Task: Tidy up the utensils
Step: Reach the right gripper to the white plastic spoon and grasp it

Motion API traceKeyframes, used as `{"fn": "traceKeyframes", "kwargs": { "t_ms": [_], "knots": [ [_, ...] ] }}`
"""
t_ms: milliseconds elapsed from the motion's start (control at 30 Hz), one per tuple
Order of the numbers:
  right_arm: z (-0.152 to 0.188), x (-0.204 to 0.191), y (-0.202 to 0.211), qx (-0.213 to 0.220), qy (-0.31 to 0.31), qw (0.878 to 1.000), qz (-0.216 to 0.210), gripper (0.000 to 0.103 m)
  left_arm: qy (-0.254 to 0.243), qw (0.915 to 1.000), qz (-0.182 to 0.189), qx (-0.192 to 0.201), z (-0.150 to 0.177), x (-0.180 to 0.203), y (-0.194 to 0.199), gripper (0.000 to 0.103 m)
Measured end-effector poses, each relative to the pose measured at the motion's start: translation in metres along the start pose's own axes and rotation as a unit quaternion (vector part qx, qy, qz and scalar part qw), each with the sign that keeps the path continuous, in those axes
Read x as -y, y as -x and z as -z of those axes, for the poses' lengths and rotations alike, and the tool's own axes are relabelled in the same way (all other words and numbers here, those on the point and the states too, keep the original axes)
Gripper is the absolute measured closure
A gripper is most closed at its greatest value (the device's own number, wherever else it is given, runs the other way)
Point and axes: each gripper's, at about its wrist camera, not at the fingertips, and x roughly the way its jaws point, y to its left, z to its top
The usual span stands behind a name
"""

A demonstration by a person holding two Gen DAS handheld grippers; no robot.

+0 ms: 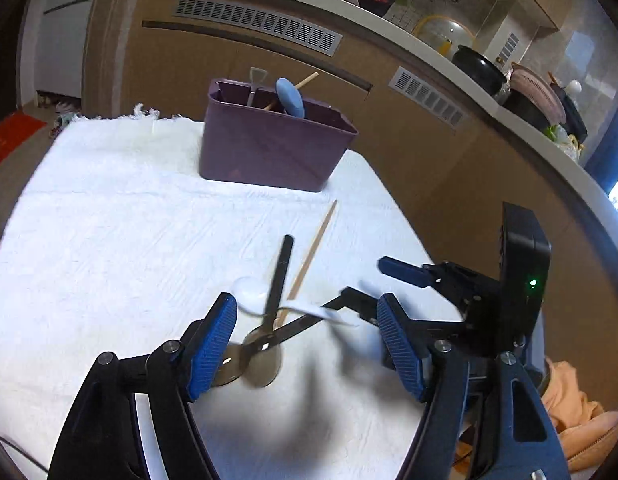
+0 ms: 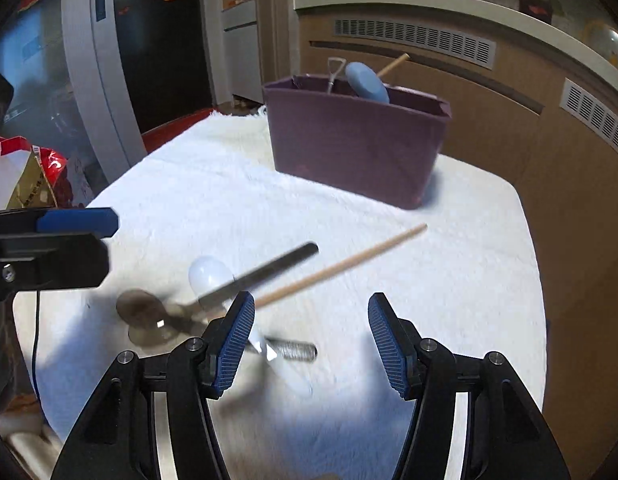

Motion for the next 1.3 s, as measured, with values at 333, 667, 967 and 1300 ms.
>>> {"fn": "traceKeyframes", "kwargs": {
  "t_ms": [333,667,967,1300],
  "knots": [
    [0.002,-0.046,-0.021,-0.020,0.048,0.998,-0.041,0.043,-0.029,0.9928,-0.116,0.009,0.015,-0.060,0.017,0.028],
    [-0.029,-0.042,-0.053,-0.047,-0.040,0.995,-0.080,0.045,-0.116,0.9899,-0.074,-0.035,0.032,-0.039,-0.004,0.028],
    [-0.023,-0.041,-0.040,-0.061,0.016,0.996,-0.066,0.046,-0.158,0.9850,0.002,-0.070,0.046,-0.017,-0.029,0.028],
    [-0.038,-0.076,-0.066,-0.099,-0.008,0.992,-0.078,0.046,-0.103,0.9911,-0.052,-0.067,0.034,-0.050,-0.022,0.028]
  ]
}}
